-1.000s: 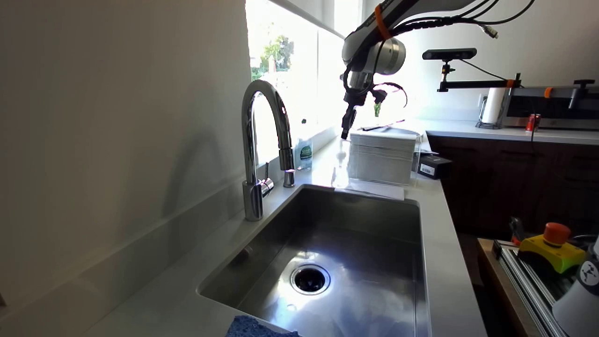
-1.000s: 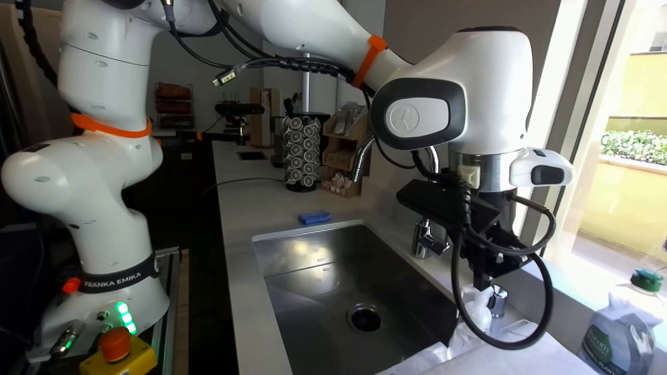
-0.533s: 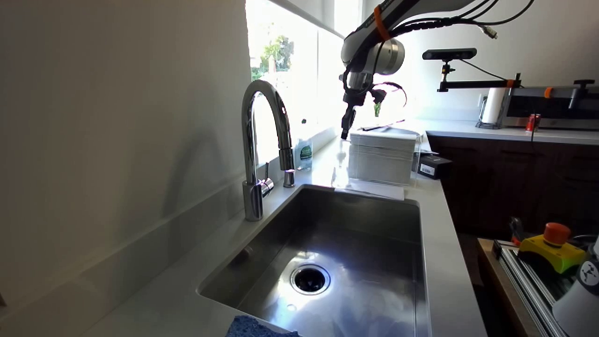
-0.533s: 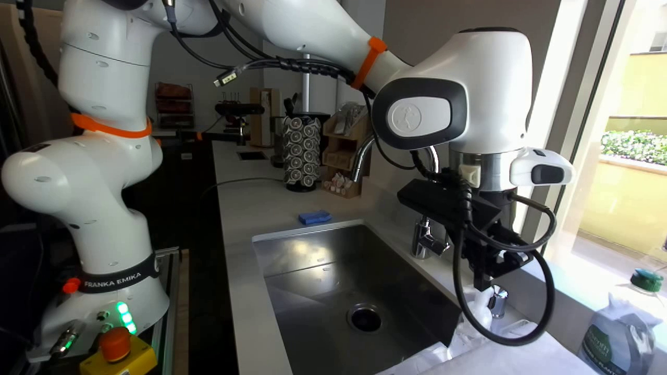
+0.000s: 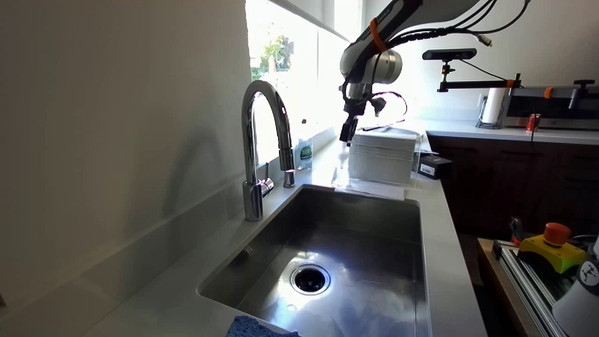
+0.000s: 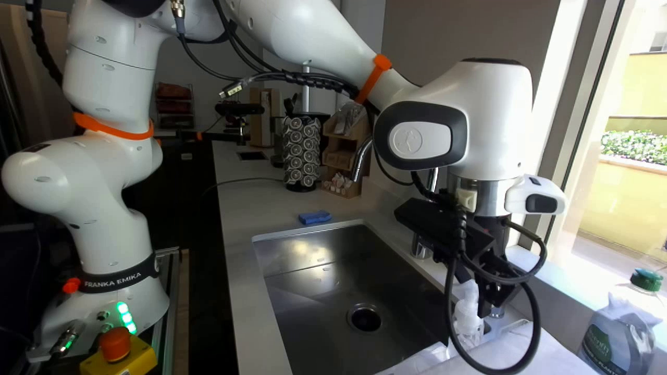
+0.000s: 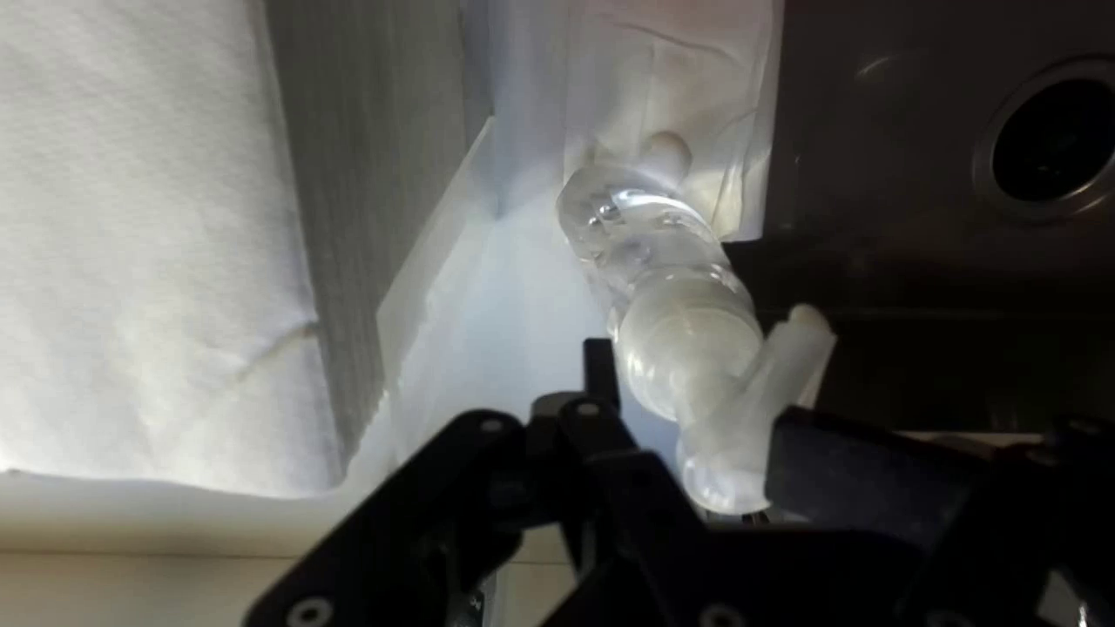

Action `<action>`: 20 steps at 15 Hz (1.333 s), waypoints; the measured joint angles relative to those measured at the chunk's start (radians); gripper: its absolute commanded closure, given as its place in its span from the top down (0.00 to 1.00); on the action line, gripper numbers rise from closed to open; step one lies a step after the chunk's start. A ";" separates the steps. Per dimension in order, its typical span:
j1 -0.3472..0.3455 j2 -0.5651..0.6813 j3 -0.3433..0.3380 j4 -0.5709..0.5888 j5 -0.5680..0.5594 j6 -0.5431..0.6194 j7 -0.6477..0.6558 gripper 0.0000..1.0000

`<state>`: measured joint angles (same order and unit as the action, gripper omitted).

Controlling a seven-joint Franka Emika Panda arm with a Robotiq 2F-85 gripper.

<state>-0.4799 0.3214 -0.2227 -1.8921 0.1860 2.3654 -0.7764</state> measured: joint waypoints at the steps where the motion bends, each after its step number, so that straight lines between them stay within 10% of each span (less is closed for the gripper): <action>1: -0.001 0.008 0.000 0.007 0.000 0.000 0.003 0.83; 3: -0.002 0.012 0.000 0.010 0.000 0.000 0.009 0.99; 20: -0.008 0.055 0.014 0.061 0.040 -0.002 0.086 1.00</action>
<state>-0.4883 0.3764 -0.2091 -1.8311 0.2258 2.3630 -0.6907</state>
